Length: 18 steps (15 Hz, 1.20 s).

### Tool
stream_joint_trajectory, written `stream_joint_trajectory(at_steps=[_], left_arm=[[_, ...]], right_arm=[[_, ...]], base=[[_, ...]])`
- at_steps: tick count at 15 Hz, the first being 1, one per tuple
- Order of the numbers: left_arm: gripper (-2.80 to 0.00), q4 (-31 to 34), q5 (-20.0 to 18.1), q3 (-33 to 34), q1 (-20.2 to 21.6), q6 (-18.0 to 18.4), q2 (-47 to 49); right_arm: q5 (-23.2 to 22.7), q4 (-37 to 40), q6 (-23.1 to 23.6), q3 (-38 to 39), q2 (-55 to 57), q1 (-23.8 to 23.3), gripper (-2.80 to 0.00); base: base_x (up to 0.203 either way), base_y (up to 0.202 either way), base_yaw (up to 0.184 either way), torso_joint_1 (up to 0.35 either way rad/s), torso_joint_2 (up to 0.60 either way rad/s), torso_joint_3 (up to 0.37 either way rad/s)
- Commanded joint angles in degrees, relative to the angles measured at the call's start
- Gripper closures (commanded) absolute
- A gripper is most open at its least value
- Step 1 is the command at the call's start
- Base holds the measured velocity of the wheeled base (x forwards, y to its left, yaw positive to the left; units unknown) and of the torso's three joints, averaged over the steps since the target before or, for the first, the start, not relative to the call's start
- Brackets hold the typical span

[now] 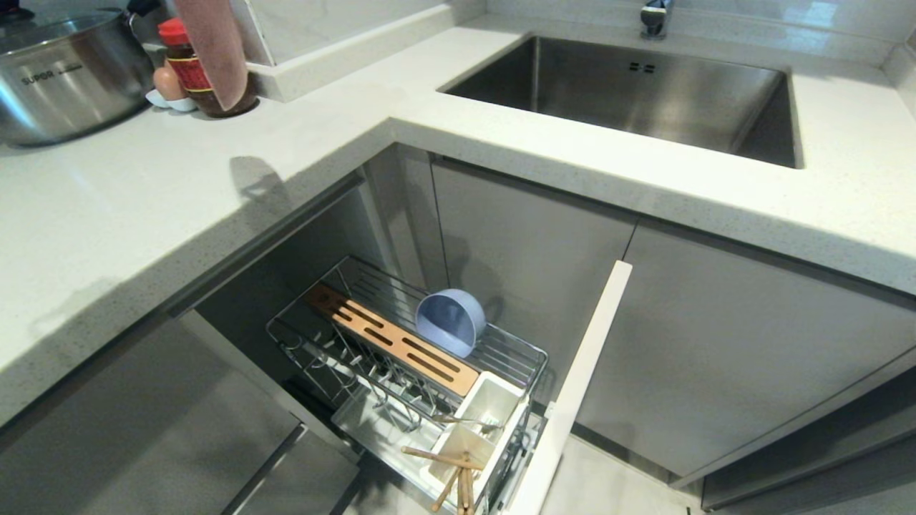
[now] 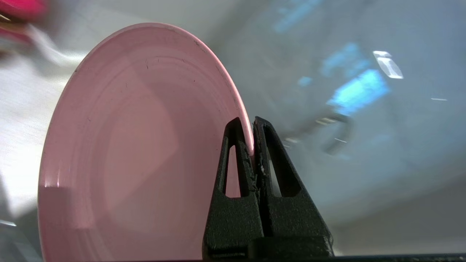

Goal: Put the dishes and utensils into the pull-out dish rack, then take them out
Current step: Pick up the bowl and place it in the cupboard

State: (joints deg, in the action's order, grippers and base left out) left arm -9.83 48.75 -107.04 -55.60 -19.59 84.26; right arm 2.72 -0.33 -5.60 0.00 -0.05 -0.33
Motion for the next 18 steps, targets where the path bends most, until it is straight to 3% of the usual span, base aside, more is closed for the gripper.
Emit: stream_joint_trajectory(at_steps=[1, 5, 9, 13, 16, 18], left_arm=[[0.0, -4.83, 0.3, 2.93, -6.39, -0.25, 1.71], [0.0, -10.93, 0.32, 12.15, -13.71, -0.52, 3.65], [0.0, -22.76, 2.37, 26.22, -15.52, -0.72, 5.29], [0.0, -37.55, 9.18, 38.84, -14.96, -2.33, 7.79], [0.0, -49.13, 11.03, 51.39, -12.57, -4.43, 8.24], [0.0, -54.36, 11.6, 55.83, -8.7, -7.37, 8.29]], right_arm=[[0.01, -0.02, -0.03, 0.0, -0.13, -0.02, 0.0], [-0.06, -0.02, -0.03, 0.0, -0.13, -0.02, 0.0], [0.01, -0.02, -0.03, 0.0, -0.13, -0.02, 0.0], [0.01, -0.02, -0.03, 0.0, -0.13, -0.02, 0.0], [0.01, -0.02, -0.03, 0.0, -0.13, -0.02, 0.0], [0.01, -0.02, -0.03, 0.0, -0.13, -0.02, 0.0]], base=[[0.0, 0.0, 0.0, 0.0, 0.0, 0.0], [0.0, 0.0, 0.0, 0.0, 0.0, 0.0], [0.0, 0.0, 0.0, 0.0, 0.0, 0.0], [0.0, 0.0, 0.0, 0.0, 0.0, 0.0], [0.0, 0.0, 0.0, 0.0, 0.0, 0.0], [0.0, 0.0, 0.0, 0.0, 0.0, 0.0]])
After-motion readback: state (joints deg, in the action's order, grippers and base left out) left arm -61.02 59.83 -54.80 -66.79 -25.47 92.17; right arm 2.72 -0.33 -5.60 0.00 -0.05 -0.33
